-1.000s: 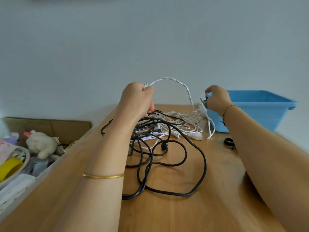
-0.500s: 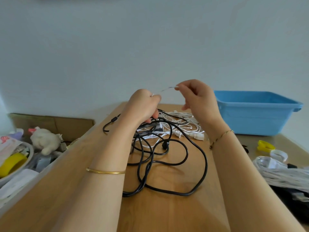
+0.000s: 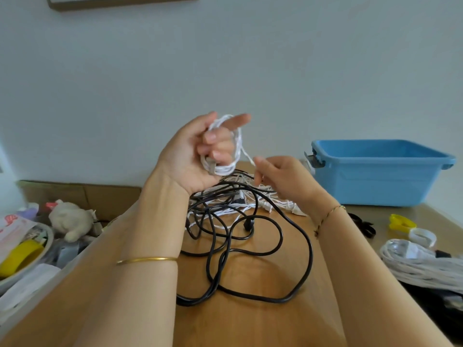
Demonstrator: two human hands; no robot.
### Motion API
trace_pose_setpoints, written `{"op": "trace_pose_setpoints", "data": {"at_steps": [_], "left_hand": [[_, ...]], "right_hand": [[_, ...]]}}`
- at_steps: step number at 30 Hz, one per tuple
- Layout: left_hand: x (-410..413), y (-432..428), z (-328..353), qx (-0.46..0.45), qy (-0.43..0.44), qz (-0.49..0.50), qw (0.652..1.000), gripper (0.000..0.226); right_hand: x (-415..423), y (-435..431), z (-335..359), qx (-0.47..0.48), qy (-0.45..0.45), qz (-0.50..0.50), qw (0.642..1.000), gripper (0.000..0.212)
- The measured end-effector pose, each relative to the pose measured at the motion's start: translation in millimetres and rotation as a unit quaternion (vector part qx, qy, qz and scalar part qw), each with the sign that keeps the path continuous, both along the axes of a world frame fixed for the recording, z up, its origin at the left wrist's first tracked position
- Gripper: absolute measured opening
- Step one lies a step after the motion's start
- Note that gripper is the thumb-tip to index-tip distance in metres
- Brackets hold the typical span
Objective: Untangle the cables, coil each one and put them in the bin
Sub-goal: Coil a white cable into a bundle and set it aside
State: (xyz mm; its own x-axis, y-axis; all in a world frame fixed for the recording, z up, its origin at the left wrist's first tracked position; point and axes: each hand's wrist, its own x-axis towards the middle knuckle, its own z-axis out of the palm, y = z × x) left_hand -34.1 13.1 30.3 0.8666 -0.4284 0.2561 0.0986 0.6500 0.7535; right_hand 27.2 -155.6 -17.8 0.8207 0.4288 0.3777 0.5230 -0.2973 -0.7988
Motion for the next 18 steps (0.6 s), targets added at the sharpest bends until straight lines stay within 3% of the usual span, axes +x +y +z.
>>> {"op": "trace_pose_setpoints", "data": {"at_steps": [3,6,9,11,14,16,18], "left_hand": [[-1,4,3,-0.049,0.026,0.164,0.985,0.045],[0,6,4,-0.055,-0.001,0.259,0.964,0.034],[5,5,4,-0.030,-0.036,0.367,0.929,0.021],[9,6,1,0.035,-0.066,0.448,0.891,0.019],[12,3,-10,0.254,-0.137,0.550,0.784,0.023],[9,-4,-15,0.422,-0.190,0.568,0.681,0.027],[9,-9,-17,0.540,-0.210,0.531,0.619,0.028]], "right_hand": [[-5,2,6,-0.027,0.020,0.053,0.998,0.043],[-17,6,19,-0.113,0.012,0.100,0.988,0.035],[-29,7,31,-0.227,0.023,0.145,0.963,0.028],[-36,5,38,-0.277,0.026,0.163,0.946,0.024],[-42,2,47,-0.275,0.007,0.156,0.949,0.017],[-41,1,52,-0.209,-0.068,0.100,0.970,0.017],[-36,-3,55,-0.112,-0.137,0.040,0.983,0.016]]}}
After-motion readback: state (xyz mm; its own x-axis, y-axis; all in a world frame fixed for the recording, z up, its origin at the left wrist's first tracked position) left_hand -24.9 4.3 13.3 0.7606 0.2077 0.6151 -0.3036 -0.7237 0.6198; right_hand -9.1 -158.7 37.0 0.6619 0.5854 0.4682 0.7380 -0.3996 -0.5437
